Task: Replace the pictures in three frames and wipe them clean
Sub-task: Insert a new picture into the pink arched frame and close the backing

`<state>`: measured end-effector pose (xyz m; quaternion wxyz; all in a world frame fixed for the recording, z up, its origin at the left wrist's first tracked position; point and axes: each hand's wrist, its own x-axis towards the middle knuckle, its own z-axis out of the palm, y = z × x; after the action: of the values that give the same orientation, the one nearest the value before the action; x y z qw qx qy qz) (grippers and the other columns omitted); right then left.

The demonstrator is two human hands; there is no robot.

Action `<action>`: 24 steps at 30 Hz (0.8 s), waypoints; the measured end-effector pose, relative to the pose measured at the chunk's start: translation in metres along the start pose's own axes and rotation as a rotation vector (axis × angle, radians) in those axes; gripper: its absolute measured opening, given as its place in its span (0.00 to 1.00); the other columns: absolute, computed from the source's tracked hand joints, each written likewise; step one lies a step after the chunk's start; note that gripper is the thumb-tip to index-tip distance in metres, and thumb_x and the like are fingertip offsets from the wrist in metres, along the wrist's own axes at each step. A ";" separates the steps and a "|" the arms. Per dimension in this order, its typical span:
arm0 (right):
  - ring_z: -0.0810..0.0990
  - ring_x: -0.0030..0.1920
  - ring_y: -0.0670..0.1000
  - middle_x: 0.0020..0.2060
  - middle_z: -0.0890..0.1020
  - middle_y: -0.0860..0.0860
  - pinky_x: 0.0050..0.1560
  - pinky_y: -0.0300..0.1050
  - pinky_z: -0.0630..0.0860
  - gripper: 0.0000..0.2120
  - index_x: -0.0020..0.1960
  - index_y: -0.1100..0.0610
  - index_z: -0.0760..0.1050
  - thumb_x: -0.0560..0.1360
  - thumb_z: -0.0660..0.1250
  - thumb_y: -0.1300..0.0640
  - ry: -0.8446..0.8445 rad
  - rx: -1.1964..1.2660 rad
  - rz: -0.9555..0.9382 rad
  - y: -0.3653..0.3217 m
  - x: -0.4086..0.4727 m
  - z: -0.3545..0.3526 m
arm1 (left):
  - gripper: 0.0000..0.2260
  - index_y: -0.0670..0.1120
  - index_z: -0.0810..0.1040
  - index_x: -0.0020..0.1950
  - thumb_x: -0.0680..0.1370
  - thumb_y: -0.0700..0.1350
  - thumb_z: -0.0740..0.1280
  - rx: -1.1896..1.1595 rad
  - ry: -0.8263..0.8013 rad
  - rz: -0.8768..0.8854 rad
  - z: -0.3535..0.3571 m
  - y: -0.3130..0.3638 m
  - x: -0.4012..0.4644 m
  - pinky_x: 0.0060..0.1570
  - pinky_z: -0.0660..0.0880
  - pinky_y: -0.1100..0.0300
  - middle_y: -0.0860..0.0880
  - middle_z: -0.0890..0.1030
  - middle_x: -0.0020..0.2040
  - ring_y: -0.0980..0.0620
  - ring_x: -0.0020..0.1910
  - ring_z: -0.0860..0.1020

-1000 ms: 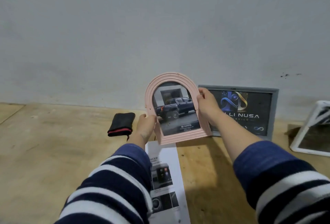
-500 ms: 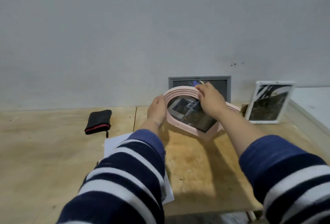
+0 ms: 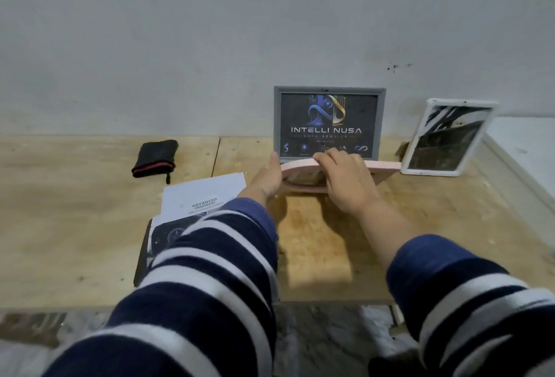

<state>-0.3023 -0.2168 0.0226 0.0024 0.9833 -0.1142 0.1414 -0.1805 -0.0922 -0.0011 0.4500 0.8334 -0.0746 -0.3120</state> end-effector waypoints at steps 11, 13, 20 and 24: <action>0.74 0.53 0.52 0.55 0.78 0.51 0.53 0.47 0.74 0.14 0.63 0.53 0.71 0.78 0.59 0.52 -0.204 0.101 -0.312 -0.005 -0.084 0.032 | 0.14 0.41 0.73 0.62 0.78 0.42 0.61 0.626 -0.035 -0.086 0.028 -0.035 -0.025 0.63 0.68 0.50 0.41 0.74 0.63 0.41 0.61 0.72; 0.74 0.52 0.52 0.55 0.77 0.50 0.50 0.45 0.72 0.15 0.63 0.52 0.71 0.78 0.59 0.52 -0.251 0.091 -0.329 -0.006 -0.086 0.037 | 0.16 0.42 0.71 0.66 0.79 0.45 0.58 0.667 -0.011 -0.101 0.034 -0.042 -0.027 0.66 0.65 0.47 0.42 0.73 0.65 0.40 0.65 0.69; 0.70 0.56 0.54 0.59 0.73 0.52 0.47 0.48 0.71 0.16 0.65 0.53 0.67 0.78 0.58 0.54 -0.375 0.060 -0.313 -0.002 -0.103 0.065 | 0.19 0.42 0.68 0.70 0.82 0.49 0.52 0.695 0.053 -0.178 0.057 -0.058 -0.024 0.67 0.59 0.51 0.41 0.72 0.68 0.40 0.69 0.66; 0.70 0.60 0.55 0.62 0.72 0.52 0.52 0.49 0.71 0.16 0.68 0.53 0.66 0.80 0.56 0.54 -0.419 0.103 -0.254 0.005 -0.109 0.073 | 0.18 0.41 0.68 0.69 0.82 0.46 0.54 0.727 0.054 -0.167 0.062 -0.056 -0.027 0.67 0.62 0.51 0.40 0.70 0.68 0.40 0.68 0.66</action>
<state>-0.3849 -0.1997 -0.0781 -0.0536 0.9965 0.0198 -0.0614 -0.2470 -0.0921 -0.0584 0.0993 0.9499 -0.1006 -0.2787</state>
